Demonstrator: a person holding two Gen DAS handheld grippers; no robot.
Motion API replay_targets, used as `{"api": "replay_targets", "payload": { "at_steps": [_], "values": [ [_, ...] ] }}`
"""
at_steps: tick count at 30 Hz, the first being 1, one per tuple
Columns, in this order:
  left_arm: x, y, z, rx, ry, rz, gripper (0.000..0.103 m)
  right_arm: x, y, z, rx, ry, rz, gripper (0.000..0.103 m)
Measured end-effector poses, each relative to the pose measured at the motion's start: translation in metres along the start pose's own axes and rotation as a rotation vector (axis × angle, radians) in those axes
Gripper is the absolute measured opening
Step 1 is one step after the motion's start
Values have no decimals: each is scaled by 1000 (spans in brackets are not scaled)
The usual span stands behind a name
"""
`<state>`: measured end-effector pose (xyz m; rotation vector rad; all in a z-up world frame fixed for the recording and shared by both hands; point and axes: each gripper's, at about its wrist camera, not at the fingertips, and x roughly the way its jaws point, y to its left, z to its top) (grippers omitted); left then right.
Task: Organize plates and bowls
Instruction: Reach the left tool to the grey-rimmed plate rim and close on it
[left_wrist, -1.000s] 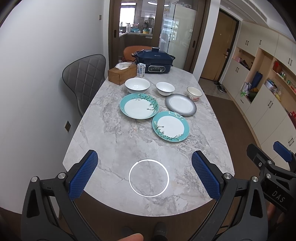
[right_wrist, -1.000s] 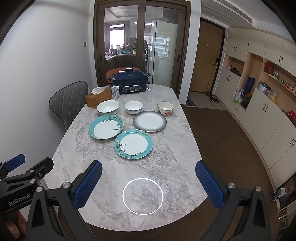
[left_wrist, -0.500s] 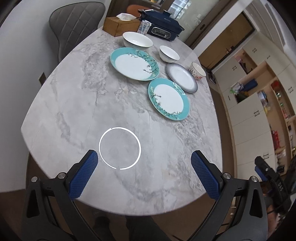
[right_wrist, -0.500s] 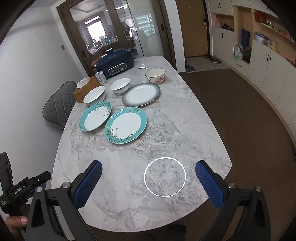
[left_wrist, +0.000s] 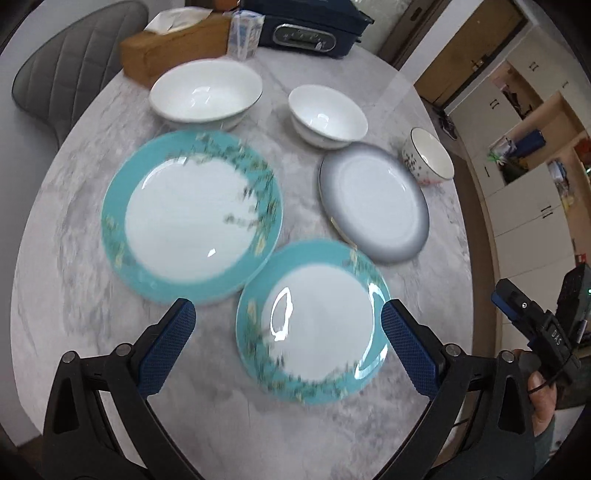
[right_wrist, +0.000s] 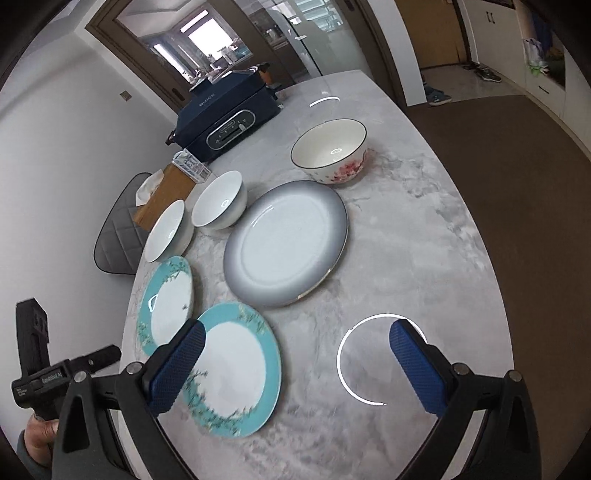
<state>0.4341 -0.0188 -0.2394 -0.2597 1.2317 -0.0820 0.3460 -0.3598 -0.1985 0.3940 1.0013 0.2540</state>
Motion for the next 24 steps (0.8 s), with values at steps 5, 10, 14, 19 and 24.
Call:
{"api": "replay_targets", "payload": {
  "at_steps": [5, 10, 14, 19, 24],
  "values": [
    [73, -31, 78, 97, 21, -34, 101, 61, -30, 43, 12, 54, 36, 97],
    [136, -56, 112, 204, 98, -43, 101, 98, -47, 58, 24, 92, 56, 91],
    [170, -57, 126, 208, 147, -64, 101, 118, -59, 64, 42, 117, 90, 85],
    [201, -48, 145, 149, 198, -127, 93, 130, -65, 71, 30, 132, 116, 79],
    [217, -58, 160, 165, 197, -153, 84, 137, -61, 79, 9, 143, 129, 81]
  ]
}}
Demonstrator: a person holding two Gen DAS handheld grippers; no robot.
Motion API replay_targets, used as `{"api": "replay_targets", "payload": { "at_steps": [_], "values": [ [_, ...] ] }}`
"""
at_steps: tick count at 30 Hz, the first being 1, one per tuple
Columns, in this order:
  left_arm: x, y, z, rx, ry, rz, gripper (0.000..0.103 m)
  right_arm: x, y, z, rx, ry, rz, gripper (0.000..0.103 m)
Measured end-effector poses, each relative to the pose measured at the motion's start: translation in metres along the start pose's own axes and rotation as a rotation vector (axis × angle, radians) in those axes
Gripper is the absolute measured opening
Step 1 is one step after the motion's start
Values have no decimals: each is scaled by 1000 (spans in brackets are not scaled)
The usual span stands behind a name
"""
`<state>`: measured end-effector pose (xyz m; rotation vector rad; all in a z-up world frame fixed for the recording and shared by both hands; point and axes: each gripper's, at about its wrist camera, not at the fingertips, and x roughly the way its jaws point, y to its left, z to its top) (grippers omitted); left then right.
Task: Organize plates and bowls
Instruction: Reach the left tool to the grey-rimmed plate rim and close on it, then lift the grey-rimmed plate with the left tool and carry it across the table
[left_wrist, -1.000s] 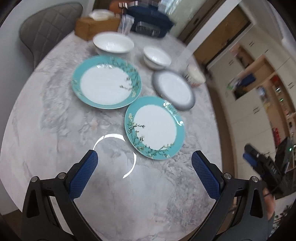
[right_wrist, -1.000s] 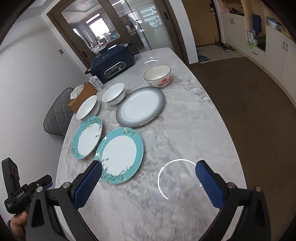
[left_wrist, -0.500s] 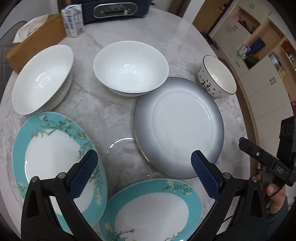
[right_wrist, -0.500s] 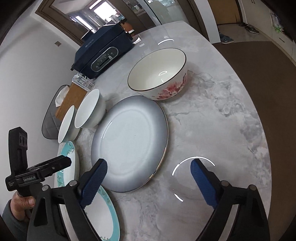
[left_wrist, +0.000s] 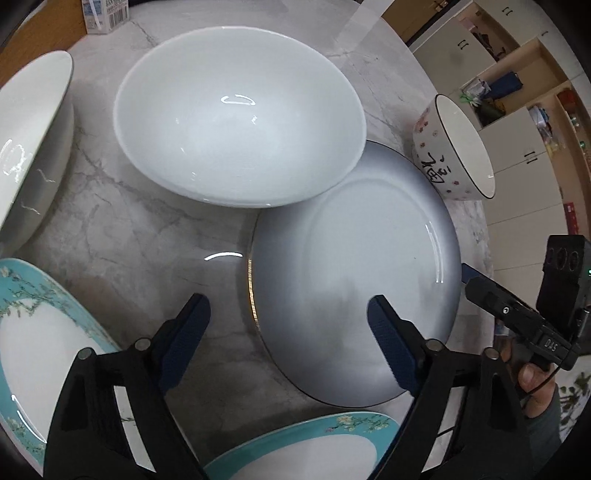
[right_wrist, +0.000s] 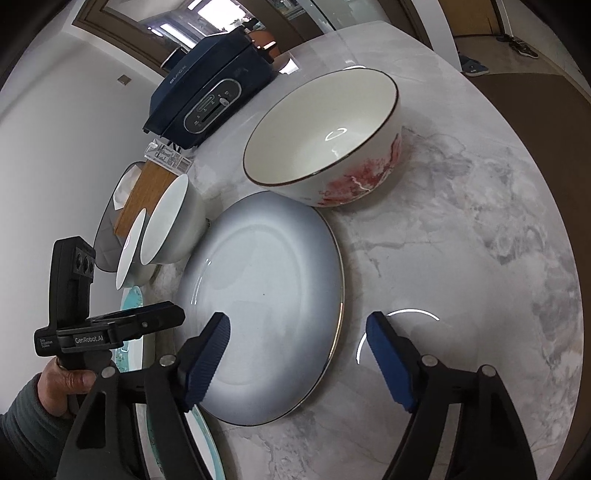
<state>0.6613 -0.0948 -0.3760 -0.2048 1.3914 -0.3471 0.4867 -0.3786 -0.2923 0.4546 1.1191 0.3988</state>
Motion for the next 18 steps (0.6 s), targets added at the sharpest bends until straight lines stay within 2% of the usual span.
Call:
{"api": "replay_targets", "payload": {
  "at_steps": [3, 5, 7, 10, 12, 14, 15, 16, 18],
  "values": [
    [7, -21, -4, 49, 6, 6, 83, 3, 3, 2, -13, 18, 14, 90],
    [10, -28, -2, 71, 6, -2, 83, 5, 6, 2, -35, 28, 36, 100],
    [11, -31, 0, 76, 5, -26, 82, 8, 10, 3, -75, 36, 32, 103],
    [15, -34, 8, 91, -2, -44, 69, 12, 18, 3, -152, 64, -6, 103],
    [17, -35, 13, 91, 1, -13, 59, 14, 21, 4, -173, 83, -29, 103],
    [13, -37, 12, 90, 7, 16, 38, 15, 23, 5, -169, 100, -49, 103],
    [11, -33, 11, 83, 10, 16, 33, 16, 23, 6, -166, 107, -61, 99],
    [10, -29, 10, 69, 15, 3, 25, 17, 26, 7, -168, 112, -79, 89],
    [9, -25, 6, 62, 14, -13, 25, 16, 30, 6, -185, 113, -138, 81]
  ]
}}
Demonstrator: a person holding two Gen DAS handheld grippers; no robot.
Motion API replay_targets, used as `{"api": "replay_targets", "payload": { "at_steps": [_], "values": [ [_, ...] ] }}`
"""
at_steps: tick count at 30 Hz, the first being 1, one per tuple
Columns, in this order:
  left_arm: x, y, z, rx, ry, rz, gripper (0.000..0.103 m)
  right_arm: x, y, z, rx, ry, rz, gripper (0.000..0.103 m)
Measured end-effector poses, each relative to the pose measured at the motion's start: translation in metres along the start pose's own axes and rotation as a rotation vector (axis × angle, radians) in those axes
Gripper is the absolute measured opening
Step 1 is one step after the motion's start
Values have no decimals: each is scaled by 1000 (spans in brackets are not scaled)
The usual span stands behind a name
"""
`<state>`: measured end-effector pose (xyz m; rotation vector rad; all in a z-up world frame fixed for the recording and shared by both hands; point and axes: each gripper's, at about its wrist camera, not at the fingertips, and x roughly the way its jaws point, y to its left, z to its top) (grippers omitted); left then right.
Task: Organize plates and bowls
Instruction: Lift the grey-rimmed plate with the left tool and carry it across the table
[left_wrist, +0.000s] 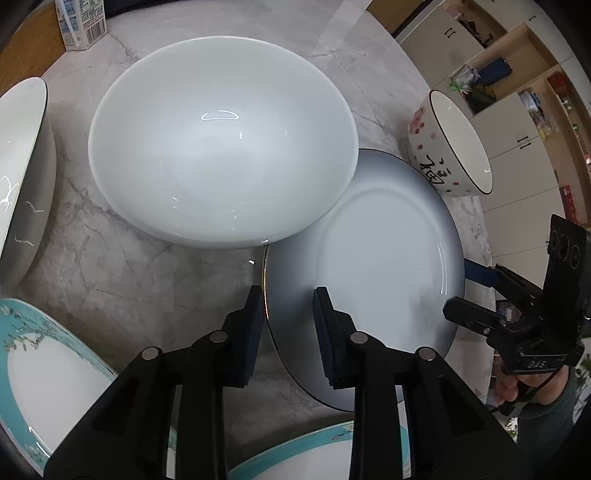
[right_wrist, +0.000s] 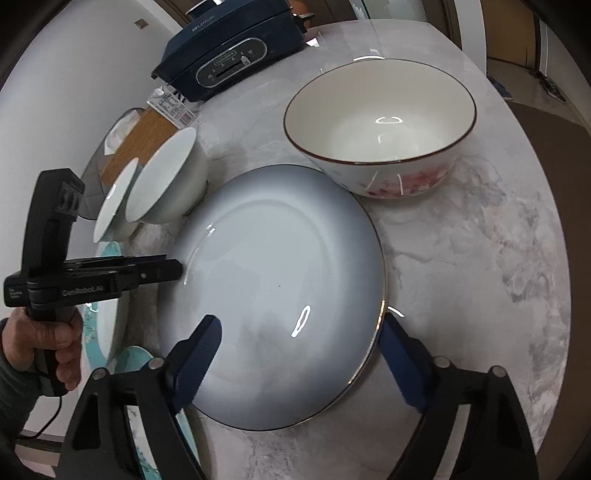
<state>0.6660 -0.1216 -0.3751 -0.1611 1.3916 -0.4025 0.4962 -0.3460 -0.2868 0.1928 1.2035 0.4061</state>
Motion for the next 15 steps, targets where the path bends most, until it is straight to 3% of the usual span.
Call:
{"api": "replay_targets", "payload": {
  "at_steps": [2, 4, 5, 9, 15],
  "values": [
    [-1, 0, -4, 10, 2, 9, 25, -2, -1, 0, -3, 6, -26, 68],
    [-2, 0, -3, 9, 8, 16, 25, -7, -10, 0, 22, 10, -45, 36],
    [-7, 6, -4, 10, 12, 18, 25, -9, -15, -2, 41, 15, -58, 27],
    [-10, 3, -3, 34, 25, 56, 26, -9, -24, -1, 106, 28, -19, 24],
    [-8, 2, -7, 20, 26, 46, 25, -10, -34, -5, 205, 16, 27, 20]
  ]
}}
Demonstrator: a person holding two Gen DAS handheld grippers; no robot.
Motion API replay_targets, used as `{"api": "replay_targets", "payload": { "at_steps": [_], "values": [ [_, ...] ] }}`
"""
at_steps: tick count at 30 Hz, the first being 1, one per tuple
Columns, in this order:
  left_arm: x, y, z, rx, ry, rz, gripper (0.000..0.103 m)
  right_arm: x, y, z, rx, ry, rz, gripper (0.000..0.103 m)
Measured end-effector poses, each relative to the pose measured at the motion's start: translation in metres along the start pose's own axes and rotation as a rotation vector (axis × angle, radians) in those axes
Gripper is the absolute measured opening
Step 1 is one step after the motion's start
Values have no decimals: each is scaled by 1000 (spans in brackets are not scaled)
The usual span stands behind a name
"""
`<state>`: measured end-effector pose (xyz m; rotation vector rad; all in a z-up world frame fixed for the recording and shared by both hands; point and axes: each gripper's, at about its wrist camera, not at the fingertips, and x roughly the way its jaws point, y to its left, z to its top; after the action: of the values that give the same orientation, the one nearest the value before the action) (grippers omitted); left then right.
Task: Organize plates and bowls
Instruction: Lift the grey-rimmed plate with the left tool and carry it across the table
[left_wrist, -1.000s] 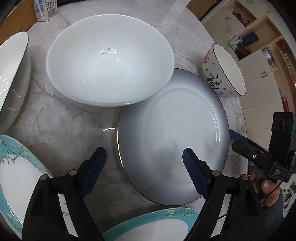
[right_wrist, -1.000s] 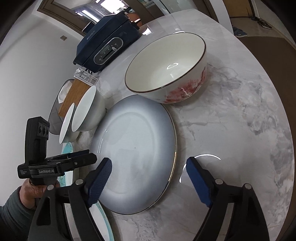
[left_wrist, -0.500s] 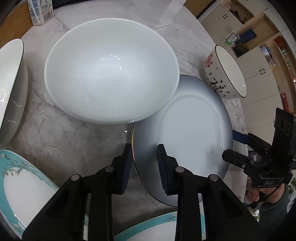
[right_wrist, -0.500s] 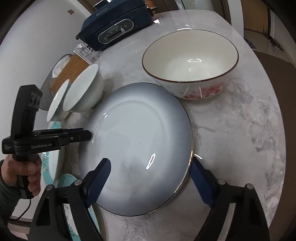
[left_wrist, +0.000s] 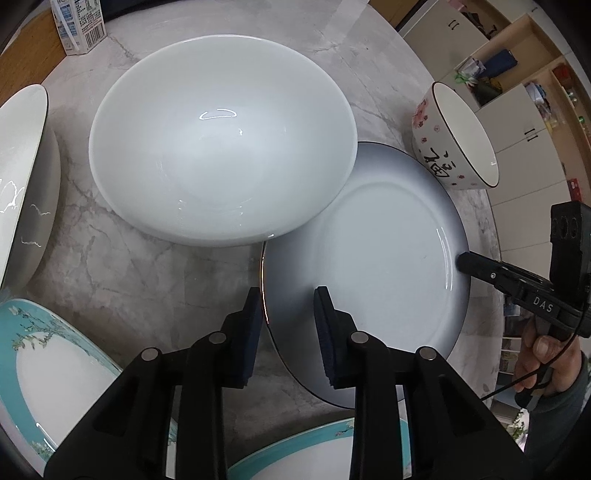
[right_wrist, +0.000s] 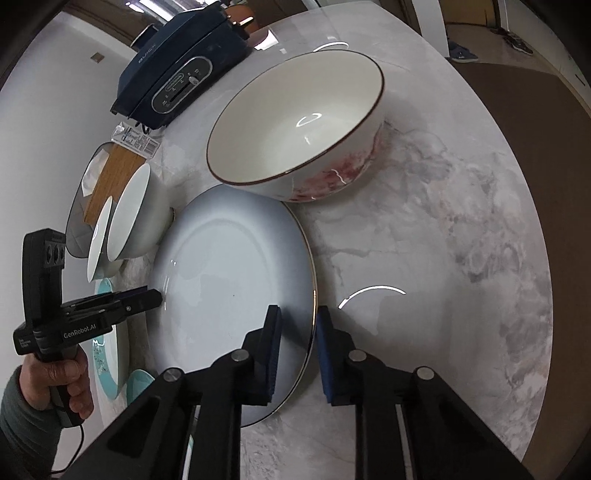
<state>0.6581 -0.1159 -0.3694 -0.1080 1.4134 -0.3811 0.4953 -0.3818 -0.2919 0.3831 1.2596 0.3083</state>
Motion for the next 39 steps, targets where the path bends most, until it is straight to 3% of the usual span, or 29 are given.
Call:
{"api": "replay_targets", "payload": {
  "at_steps": [26, 39],
  "values": [
    [-1, -8, 1, -63, 16, -39, 22, -12, -11, -4, 116, -4, 15, 19],
    [-26, -25, -8, -51, -3, -53, 22, -31, -12, -13, 151, -19, 36, 19]
  ]
}}
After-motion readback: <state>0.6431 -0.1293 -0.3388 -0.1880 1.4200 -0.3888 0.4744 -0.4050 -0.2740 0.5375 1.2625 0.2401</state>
